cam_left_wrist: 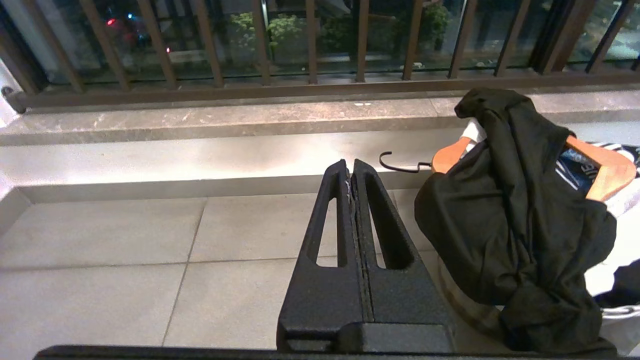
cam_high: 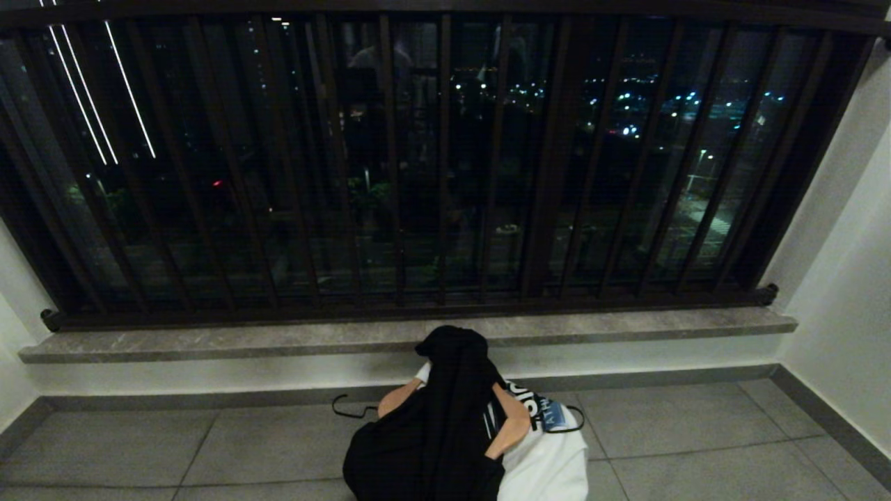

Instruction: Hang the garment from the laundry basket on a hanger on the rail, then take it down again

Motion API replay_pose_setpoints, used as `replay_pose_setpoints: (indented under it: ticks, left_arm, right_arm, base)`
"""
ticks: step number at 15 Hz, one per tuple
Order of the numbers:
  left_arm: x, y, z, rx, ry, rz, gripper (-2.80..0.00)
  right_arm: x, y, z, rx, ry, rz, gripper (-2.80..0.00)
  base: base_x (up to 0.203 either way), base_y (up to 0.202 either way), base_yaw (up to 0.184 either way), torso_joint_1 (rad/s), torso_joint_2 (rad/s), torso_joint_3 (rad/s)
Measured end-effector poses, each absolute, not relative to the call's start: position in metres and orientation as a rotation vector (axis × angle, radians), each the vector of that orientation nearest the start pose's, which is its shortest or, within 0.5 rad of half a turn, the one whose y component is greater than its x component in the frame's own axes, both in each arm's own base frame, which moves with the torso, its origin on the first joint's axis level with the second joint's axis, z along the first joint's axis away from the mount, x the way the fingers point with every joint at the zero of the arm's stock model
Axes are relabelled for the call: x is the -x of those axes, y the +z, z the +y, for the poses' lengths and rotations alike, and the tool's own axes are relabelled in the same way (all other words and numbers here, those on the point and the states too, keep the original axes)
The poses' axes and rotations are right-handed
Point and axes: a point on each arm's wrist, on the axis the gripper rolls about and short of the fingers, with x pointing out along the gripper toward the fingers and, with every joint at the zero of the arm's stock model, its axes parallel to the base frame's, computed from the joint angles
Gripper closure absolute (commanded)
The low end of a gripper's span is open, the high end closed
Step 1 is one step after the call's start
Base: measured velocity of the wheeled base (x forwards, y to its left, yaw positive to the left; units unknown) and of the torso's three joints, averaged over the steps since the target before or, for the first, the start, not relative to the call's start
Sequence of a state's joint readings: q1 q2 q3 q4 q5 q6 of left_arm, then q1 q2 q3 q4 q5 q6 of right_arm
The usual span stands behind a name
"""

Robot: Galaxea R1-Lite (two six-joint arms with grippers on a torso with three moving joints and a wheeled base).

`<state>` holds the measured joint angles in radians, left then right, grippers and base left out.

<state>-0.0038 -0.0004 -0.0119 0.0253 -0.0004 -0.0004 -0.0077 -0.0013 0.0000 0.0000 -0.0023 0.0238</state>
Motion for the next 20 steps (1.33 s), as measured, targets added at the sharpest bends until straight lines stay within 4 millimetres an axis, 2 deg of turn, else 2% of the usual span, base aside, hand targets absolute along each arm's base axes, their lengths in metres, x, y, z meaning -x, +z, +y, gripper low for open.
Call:
replay_pose_setpoints:
  ticks: [20]
  left_arm:
    - [0.0237,0.0762,0.0001,0.000,-0.004,0.013,0.00]
  right_arm:
    - [0.0229,0.0755,0.0001,-0.023,-0.010,-0.001,0.00]
  base:
    - [0.000,0.000,0.000,0.000,0.00,0.000]
